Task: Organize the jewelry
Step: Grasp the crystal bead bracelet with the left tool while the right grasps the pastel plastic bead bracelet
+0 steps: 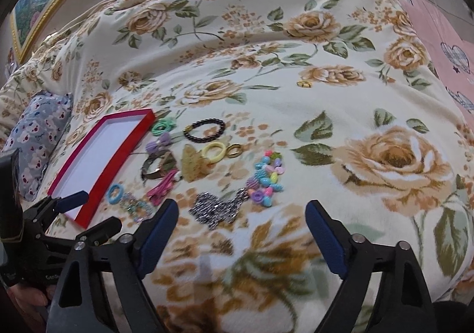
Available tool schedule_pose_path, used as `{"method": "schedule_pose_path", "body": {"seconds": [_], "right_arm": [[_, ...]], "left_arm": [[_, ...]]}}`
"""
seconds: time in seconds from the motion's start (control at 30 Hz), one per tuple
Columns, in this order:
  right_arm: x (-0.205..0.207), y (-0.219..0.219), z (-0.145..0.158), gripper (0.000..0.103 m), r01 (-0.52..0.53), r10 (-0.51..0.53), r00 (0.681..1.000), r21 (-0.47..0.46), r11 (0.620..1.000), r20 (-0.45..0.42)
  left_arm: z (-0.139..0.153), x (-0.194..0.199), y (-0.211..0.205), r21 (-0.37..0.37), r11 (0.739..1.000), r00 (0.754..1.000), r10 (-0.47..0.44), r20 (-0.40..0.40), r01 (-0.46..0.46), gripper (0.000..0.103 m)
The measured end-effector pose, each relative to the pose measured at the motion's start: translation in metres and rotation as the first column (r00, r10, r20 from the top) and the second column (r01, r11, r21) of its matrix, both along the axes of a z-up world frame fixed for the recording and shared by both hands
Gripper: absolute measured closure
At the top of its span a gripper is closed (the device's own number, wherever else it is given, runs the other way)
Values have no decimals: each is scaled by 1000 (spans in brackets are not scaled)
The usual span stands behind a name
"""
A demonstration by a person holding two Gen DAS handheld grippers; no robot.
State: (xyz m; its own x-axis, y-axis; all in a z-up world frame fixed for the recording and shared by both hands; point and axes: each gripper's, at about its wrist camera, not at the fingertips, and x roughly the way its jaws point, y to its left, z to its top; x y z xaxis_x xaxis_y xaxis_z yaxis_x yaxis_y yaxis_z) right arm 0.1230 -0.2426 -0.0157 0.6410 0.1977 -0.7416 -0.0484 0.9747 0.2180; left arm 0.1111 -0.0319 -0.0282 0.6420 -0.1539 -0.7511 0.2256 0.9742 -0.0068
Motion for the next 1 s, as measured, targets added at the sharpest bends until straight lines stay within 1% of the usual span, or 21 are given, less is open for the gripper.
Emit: {"method": "schedule_pose_path", "body": {"seconds": [0.1, 0.13, 0.17, 0.23, 0.33, 0.4, 0.53, 0.57, 0.6, 0.63, 0.67, 0.7, 0.73, 0.77, 0.87, 1.0], "right_arm": [[14, -7, -7, 25, 21, -21, 999, 12, 1000, -34], [18, -9, -9, 29, 26, -25, 999, 18, 1000, -42], [22, -11, -10, 33, 30, -29, 998, 19, 999, -49], [31, -13, -14, 38, 38, -37, 997, 18, 999, -67], [45, -14, -22, 44, 44, -41, 994, 25, 999, -100], [53, -13, -28, 45, 41, -39, 992, 16, 999, -120], [62, -10, -44, 53, 34, -34, 985, -2, 999, -167], [63, -9, -45, 54, 33, -34, 985, -5, 999, -167], [63, -8, -45, 57, 31, -33, 986, -12, 999, -162], [63, -8, -45, 67, 31, -33, 987, -20, 999, -159], [64, -8, -45, 77, 32, -35, 987, -21, 999, -159], [64, -11, -45, 79, 37, -39, 986, -13, 999, -160], [65, -13, -45, 81, 41, -41, 986, -3, 999, -160], [65, -12, -45, 83, 43, -42, 986, 1, 999, -160], [63, -16, -41, 84, 45, -41, 988, 27, 999, -147], [60, -13, -27, 84, 33, -28, 993, 45, 998, -113]], "left_arm": [[-6, 12, -4, 1, 1000, 1000, -18, -18, 18, 8], [-8, 16, -5, 2, 1000, 999, -24, -25, 24, 8], [-11, 20, -7, 1, 999, 999, -33, -34, 33, 10], [-15, 29, -10, -1, 999, 998, -46, -52, 46, 13], [-24, 41, -13, 0, 998, 994, -66, -86, 66, 22], [-30, 45, -14, -5, 997, 991, -79, -110, 79, 28], [-37, 49, -15, -14, 996, 988, -90, -126, 89, 32], [-37, 49, -15, -20, 995, 987, -96, -126, 94, 41], [-37, 49, -16, -26, 994, 987, -104, -126, 102, 52], [-37, 50, -17, -30, 993, 986, -114, -124, 111, 57], [-37, 49, -18, -32, 993, 986, -119, -120, 116, 69], [-36, 48, -18, -36, 992, 985, -125, -119, 122, 82], [-36, 47, -19, -44, 991, 983, -135, -121, 130, 87], [-36, 47, -19, -49, 990, 983, -140, -121, 135, 89], [-34, 46, -18, -52, 990, 984, -138, -117, 132, 90], [-26, 41, -10, -89, 989, 986, -126, -109, 116, 90]]}}
